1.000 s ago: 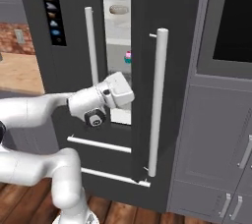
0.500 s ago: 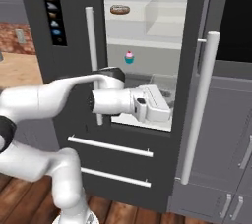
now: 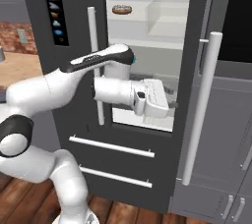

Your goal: Take the donut and cupcake from the fridge and place them on the empty tray on the dining counter.

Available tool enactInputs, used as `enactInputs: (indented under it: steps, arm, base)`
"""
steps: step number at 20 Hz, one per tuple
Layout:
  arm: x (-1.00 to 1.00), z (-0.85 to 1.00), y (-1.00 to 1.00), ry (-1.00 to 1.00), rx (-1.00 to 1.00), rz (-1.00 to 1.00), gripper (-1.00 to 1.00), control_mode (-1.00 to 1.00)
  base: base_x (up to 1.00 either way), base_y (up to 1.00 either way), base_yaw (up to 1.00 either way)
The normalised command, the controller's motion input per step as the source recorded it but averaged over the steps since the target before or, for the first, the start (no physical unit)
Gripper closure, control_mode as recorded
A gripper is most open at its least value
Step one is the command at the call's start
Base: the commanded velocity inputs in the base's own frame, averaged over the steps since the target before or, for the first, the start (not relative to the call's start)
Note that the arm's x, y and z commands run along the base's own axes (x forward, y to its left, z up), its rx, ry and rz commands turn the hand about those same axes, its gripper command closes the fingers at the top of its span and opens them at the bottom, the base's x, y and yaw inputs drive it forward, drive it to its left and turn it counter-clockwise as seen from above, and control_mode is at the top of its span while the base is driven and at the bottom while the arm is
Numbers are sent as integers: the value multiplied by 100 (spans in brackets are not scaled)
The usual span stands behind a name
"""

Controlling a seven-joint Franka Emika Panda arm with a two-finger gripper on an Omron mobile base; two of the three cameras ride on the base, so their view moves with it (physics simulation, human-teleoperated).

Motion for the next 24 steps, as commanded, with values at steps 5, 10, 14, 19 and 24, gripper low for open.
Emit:
enactInputs:
  steps: [5, 10, 14, 19, 24]
  arm:
    - [-100, 98, 69, 8, 0, 16, -100, -100]
    - [-92, 99, 100, 13, -5, 22, -100, -100]
    - [-78, 92, 100, 4, -3, 18, -100, -100]
    - [-30, 74, 100, 10, -3, 15, -100, -100]
    - [5, 68, 100, 22, -15, 6, -100, -100]
  base:
    - [0, 0, 0]
    - [0, 0, 0]
    - [0, 0, 0]
    - [0, 0, 0]
    - [0, 0, 0]
